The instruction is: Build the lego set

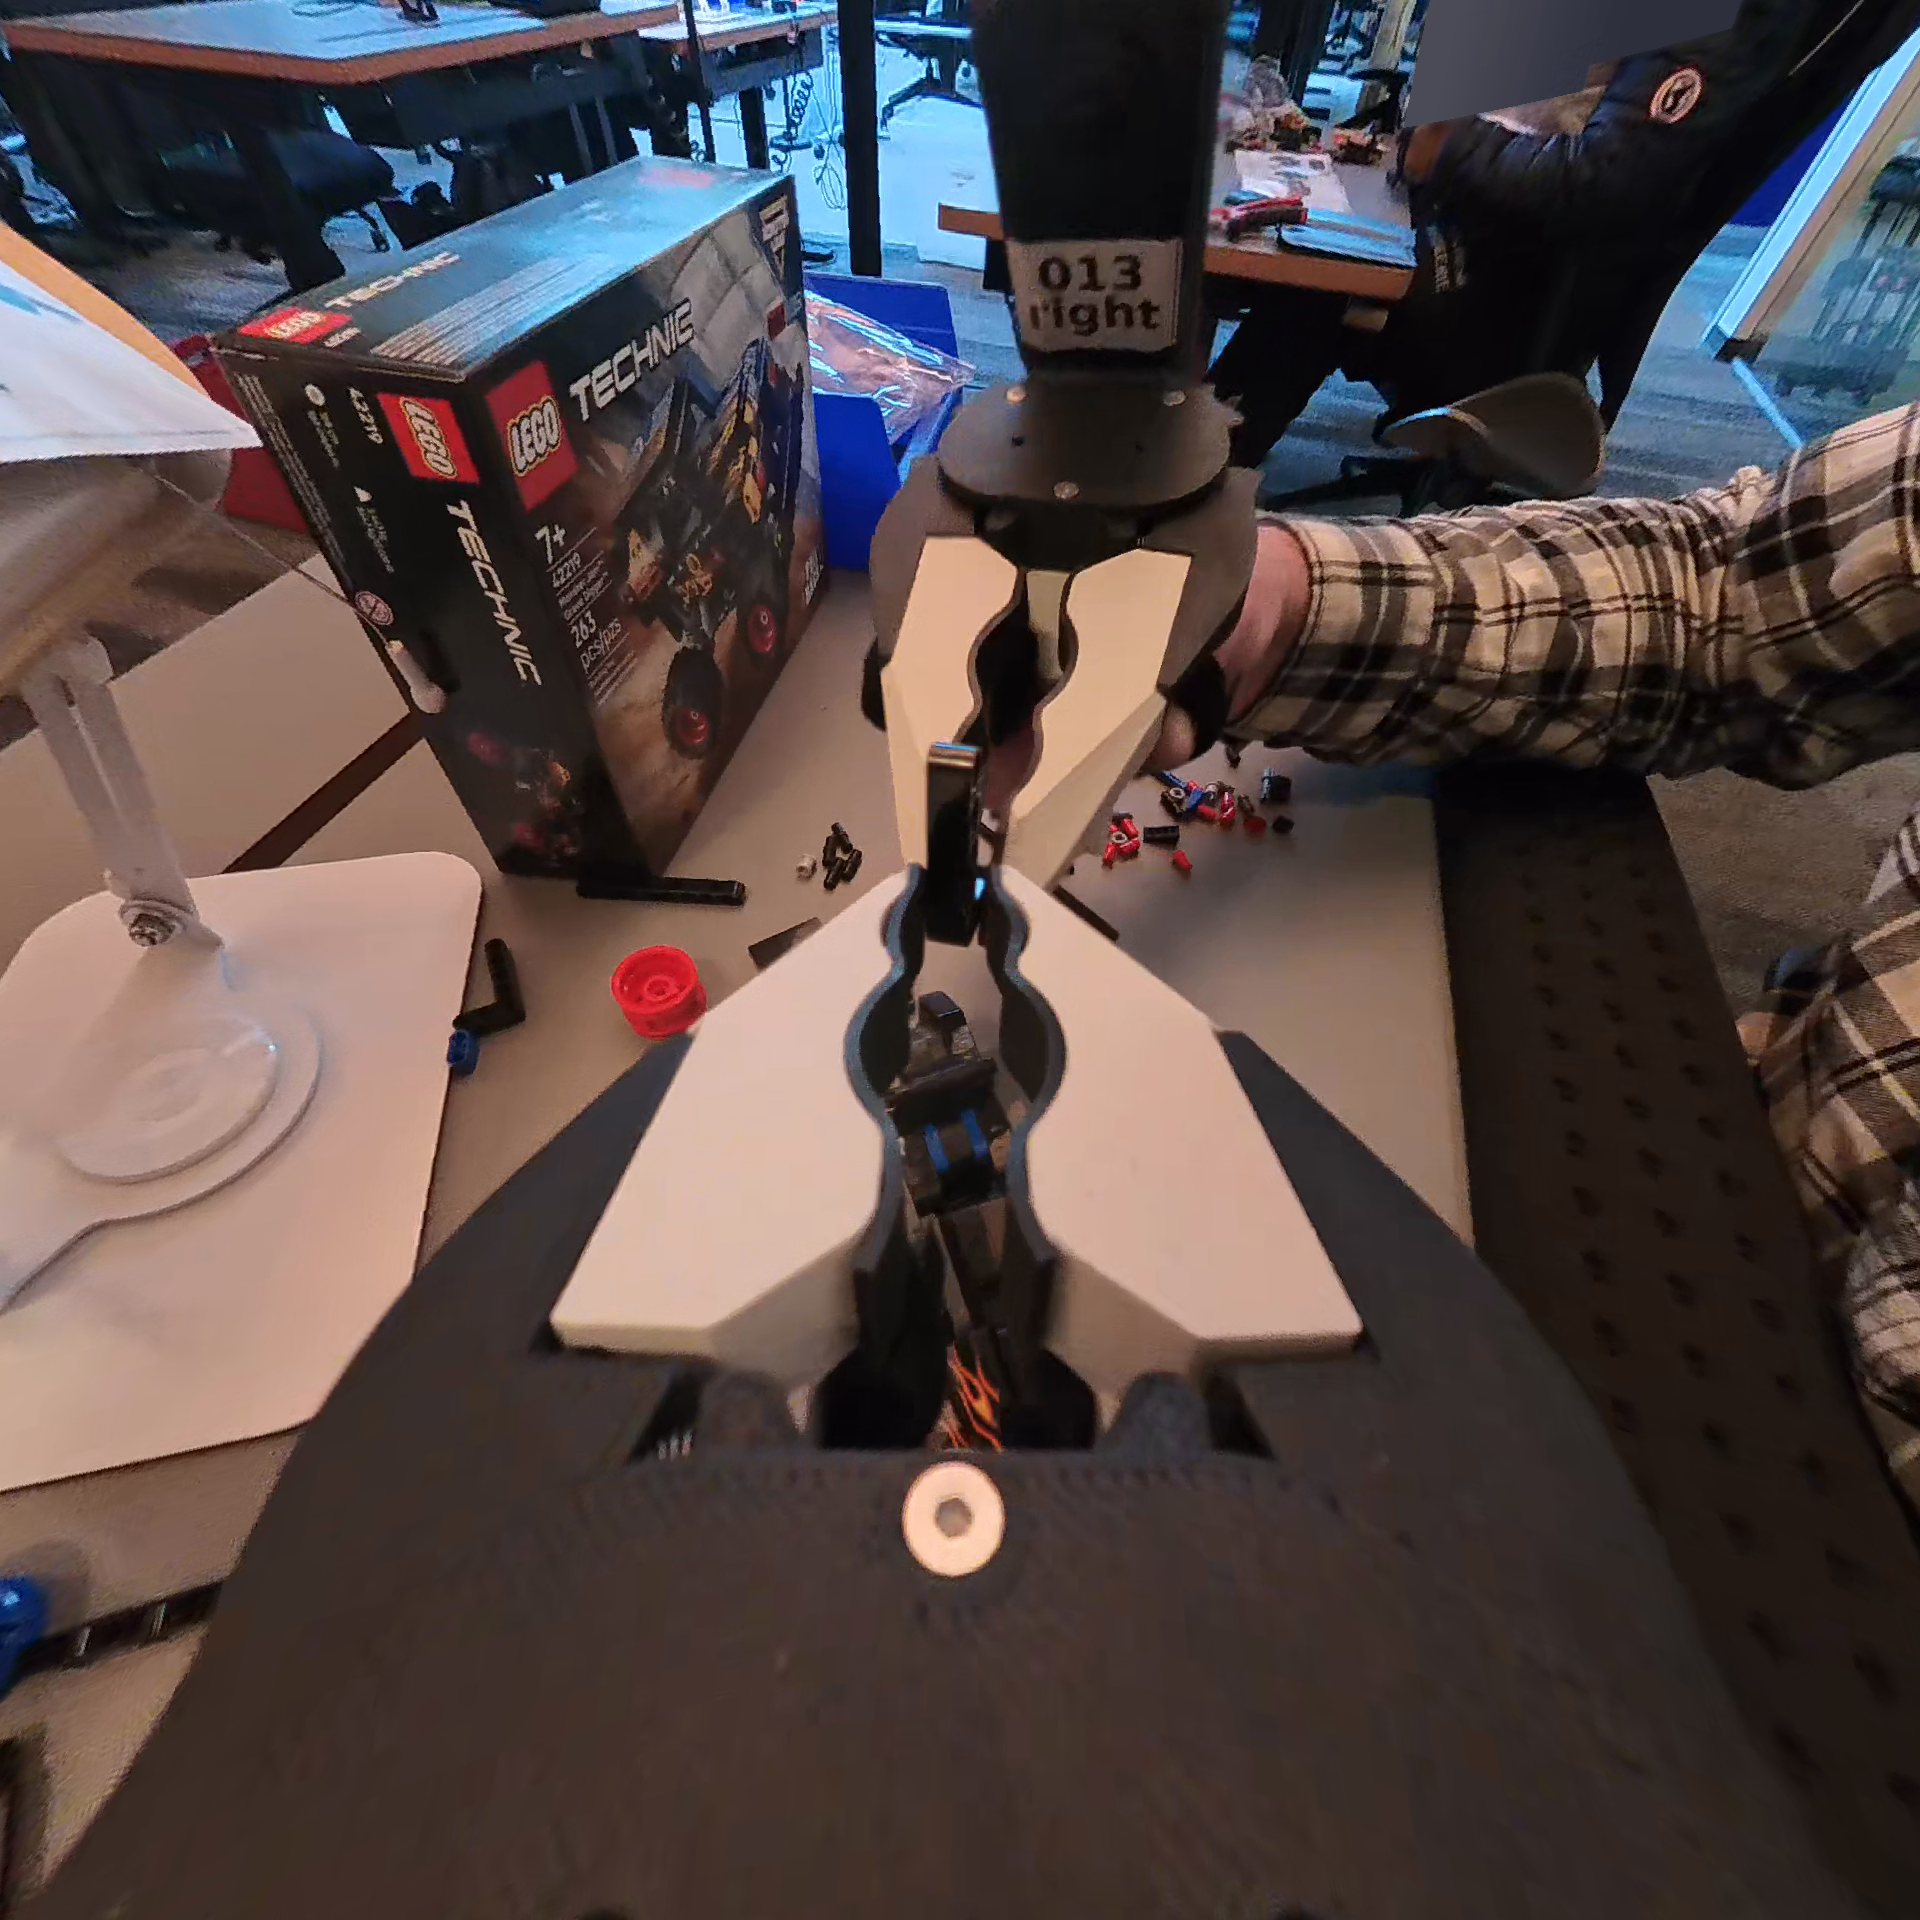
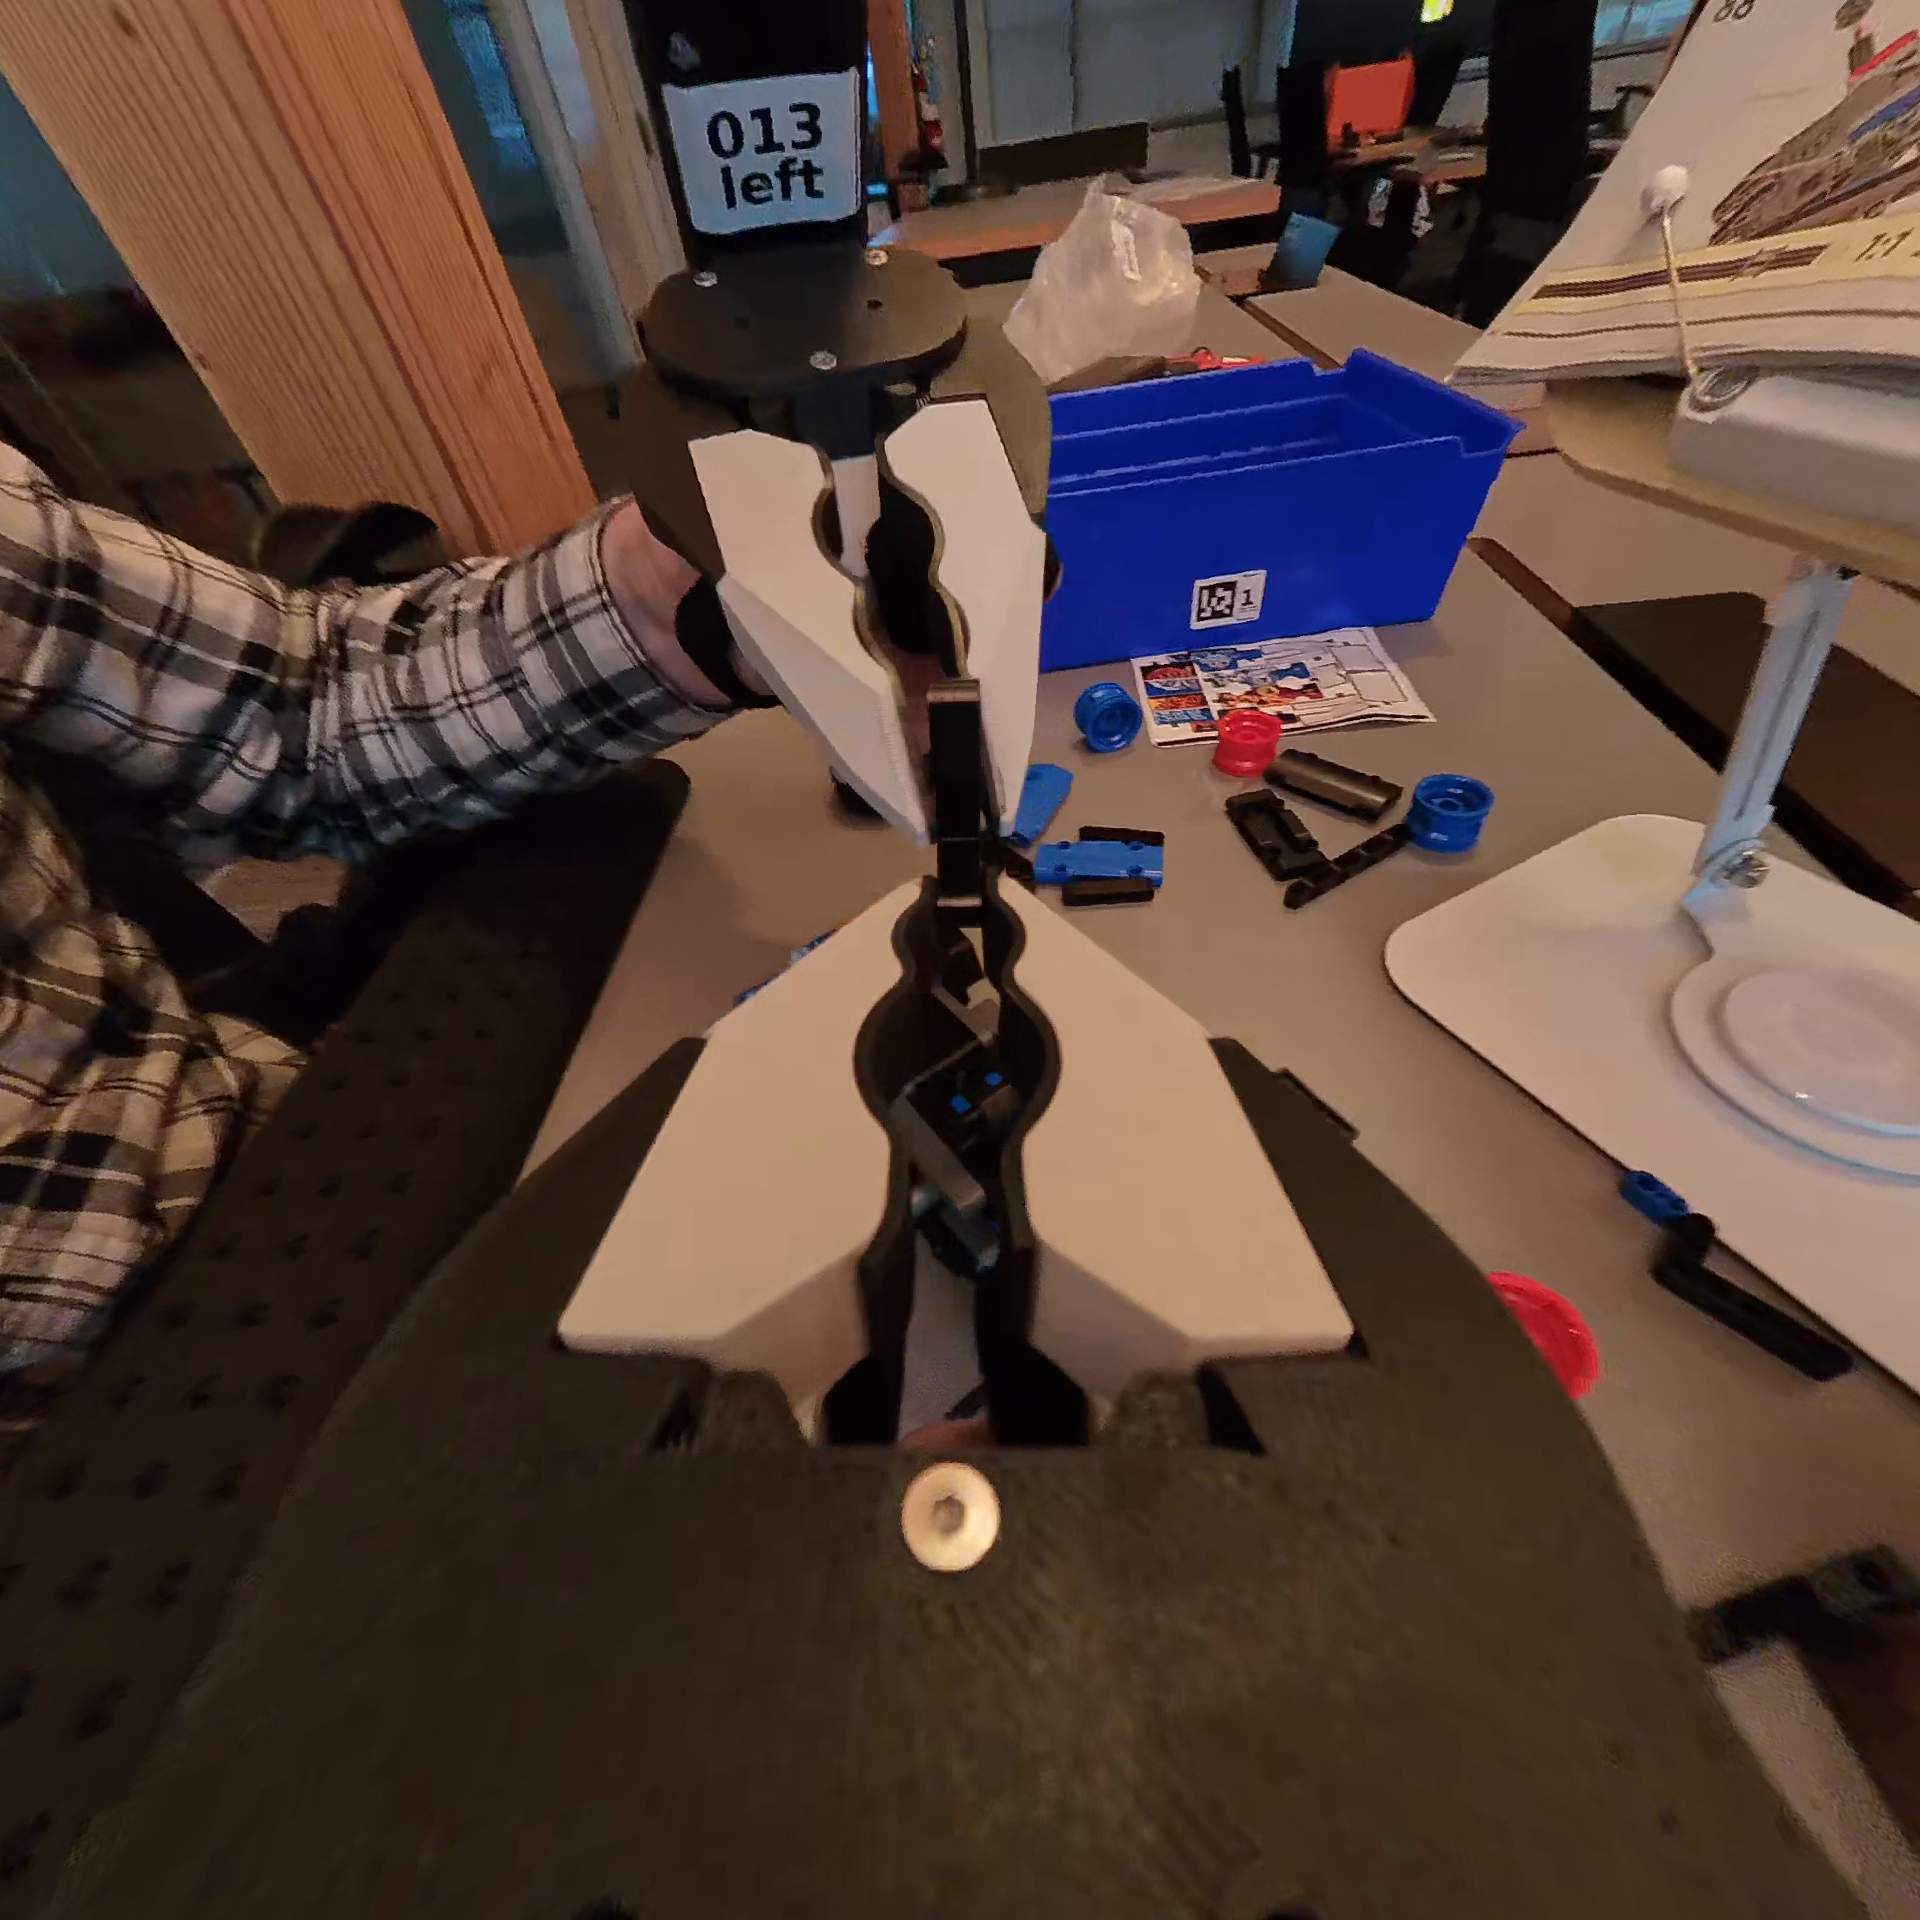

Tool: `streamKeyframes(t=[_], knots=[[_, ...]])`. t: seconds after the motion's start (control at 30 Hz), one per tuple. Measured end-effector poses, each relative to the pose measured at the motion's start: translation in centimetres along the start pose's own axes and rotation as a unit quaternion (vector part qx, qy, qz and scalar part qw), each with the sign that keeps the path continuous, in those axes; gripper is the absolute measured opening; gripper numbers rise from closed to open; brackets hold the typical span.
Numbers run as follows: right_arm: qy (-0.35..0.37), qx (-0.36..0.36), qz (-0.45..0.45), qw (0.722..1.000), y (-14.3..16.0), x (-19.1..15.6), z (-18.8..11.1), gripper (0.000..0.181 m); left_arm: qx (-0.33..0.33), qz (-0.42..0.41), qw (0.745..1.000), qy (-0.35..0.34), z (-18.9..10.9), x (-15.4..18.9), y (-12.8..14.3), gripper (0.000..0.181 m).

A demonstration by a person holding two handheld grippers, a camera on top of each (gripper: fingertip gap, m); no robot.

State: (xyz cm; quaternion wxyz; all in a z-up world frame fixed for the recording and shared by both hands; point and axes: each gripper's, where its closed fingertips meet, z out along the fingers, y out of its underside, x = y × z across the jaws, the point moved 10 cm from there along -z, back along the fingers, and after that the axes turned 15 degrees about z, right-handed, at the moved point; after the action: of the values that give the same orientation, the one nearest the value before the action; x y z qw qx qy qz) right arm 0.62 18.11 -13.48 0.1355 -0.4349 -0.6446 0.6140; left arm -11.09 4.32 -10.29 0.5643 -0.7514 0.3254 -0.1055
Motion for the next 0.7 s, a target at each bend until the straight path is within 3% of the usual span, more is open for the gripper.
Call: streamKeyframes(t=[0.2, 0.4, 0.7], knots=[[-0.001, 0.0, 0.02, 1.0, 0.4, 0.7, 0.3, 0.008, -0.015, -0.009, 1.0, 0.004, 0.3, -0.3, 0.5, 0.007], [0.044, -0.011, -0.041, 0.998, -1.2, 0.6, -0.6, 0.019, -0.092, 0.011, 0.996, 0.009, 0.7, -0.2, 0.4, 0.006], [0.014, -0.115, -0.103, 0.988, -2.2, -0.3, 0.2, 0.019, -0.207, 0.07, 0.976, 0.015, 1.3, 0.1, -0.6, 0.005]])
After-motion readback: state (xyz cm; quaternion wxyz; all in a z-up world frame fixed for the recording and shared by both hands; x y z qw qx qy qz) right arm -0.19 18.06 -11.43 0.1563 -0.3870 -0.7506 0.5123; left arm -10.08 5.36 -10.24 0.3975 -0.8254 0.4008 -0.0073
